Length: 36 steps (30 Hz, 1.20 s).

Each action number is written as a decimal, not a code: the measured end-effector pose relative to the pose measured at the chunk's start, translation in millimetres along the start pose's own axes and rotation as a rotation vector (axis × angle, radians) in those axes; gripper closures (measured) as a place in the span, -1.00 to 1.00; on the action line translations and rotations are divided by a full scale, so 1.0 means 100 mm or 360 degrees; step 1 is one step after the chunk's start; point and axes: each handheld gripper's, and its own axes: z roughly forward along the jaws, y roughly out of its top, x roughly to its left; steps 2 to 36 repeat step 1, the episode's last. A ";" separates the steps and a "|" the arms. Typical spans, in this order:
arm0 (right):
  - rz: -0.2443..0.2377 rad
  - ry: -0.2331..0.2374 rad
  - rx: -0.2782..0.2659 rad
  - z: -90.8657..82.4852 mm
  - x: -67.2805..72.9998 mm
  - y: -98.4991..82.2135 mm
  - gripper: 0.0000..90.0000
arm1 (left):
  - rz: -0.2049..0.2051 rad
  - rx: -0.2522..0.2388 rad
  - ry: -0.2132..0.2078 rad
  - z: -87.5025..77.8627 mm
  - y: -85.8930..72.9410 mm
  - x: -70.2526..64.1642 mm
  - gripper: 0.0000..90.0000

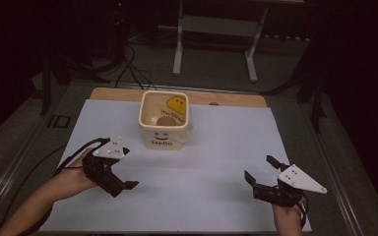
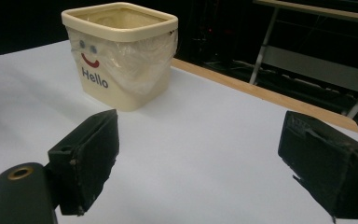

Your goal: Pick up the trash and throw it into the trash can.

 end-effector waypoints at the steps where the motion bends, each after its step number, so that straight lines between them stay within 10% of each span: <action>1: -0.0002 0.0000 -0.0004 0.00 0.00 0.00 -0.73 | 0.0000 0.0000 0.0000 0.00 0.00 0.00 -0.99; 36: -0.0002 0.0000 -0.0004 0.00 0.00 0.00 -0.73 | 0.0000 0.0000 0.0000 0.00 0.00 0.00 -0.99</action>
